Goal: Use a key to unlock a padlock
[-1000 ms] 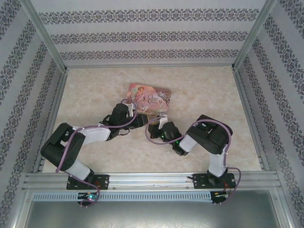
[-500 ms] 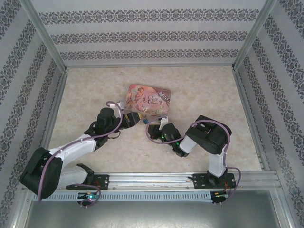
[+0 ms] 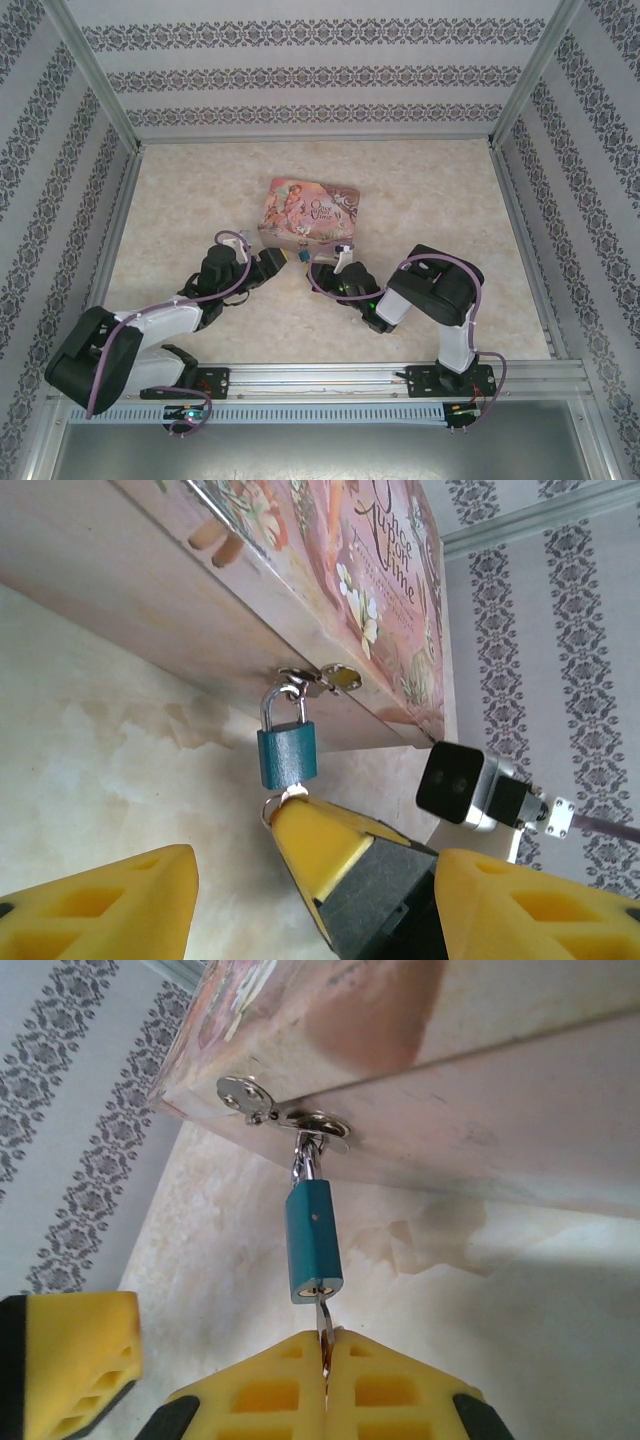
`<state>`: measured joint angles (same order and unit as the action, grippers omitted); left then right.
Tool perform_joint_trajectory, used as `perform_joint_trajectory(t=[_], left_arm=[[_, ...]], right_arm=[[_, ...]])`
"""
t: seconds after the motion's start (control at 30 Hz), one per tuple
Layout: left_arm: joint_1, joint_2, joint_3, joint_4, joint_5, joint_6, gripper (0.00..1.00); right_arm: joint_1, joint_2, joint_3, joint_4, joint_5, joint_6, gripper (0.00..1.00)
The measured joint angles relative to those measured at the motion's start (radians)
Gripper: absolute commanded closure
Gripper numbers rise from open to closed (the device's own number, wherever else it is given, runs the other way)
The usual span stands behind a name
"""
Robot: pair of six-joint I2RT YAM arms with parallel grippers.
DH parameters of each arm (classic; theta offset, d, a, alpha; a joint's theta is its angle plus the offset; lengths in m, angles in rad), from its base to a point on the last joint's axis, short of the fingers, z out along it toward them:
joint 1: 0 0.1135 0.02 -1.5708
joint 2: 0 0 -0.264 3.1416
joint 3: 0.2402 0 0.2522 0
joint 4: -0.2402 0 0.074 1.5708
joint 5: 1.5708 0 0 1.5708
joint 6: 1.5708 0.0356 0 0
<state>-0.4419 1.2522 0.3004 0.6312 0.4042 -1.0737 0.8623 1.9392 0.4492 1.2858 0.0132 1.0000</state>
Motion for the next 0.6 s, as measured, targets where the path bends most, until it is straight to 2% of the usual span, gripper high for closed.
perform_joint_trajectory(t=[0.17,0.6], left_arm=[[0.006,0.098,-0.002,0.113,0.014,-0.052,0.37],[0.012,0.442,0.010,0.509,0.119,-0.217,0.48]], right_arm=[[0.006,0.022,0.000,0.025,0.001,0.050,1.00],[0.013,0.022,0.000,0.035,0.000,0.075,1.00]])
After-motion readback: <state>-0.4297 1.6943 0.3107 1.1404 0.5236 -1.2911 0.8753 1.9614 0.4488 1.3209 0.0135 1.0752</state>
